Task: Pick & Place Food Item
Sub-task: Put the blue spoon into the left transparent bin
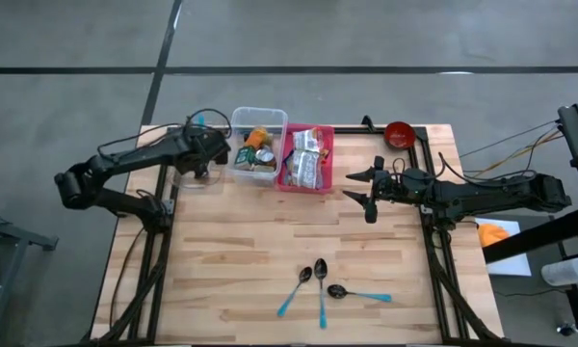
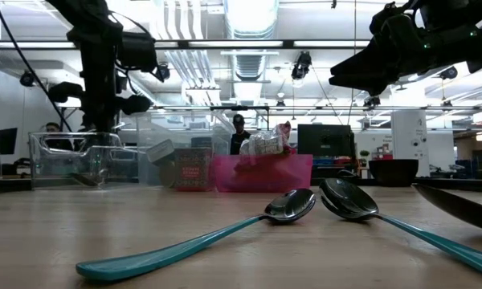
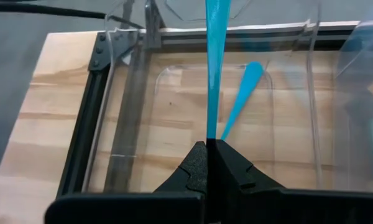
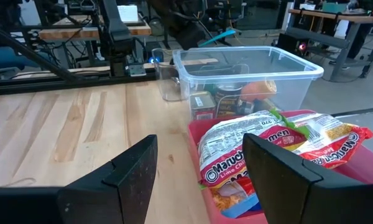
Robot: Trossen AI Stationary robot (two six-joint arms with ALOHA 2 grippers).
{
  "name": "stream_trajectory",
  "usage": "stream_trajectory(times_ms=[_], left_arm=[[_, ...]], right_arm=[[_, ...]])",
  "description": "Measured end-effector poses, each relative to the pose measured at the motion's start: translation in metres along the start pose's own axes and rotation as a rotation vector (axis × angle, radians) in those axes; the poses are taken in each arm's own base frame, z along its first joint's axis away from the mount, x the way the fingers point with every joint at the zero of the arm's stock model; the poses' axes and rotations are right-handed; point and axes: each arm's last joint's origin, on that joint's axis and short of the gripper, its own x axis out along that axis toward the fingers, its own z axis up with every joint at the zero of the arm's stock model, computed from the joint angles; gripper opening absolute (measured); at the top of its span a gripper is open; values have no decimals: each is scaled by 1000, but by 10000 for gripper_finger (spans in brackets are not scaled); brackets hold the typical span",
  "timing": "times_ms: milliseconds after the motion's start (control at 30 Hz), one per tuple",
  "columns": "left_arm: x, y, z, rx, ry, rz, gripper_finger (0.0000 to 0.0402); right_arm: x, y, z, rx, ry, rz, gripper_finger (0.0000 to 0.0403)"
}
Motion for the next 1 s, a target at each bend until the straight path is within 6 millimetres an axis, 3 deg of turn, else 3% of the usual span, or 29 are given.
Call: stream_trajectory(times_ms=[300,533,1000], left_arm=[[-11,11,5,-17,-17,-62,5],[-16,30,14,-189,-22,-85,5],[24,48,35,-282,275,-159,5]], right_arm=[[0,0,0,0,1,0,235],[0,0,0,1,1,-1,235],[0,0,0,1,1,0,235]])
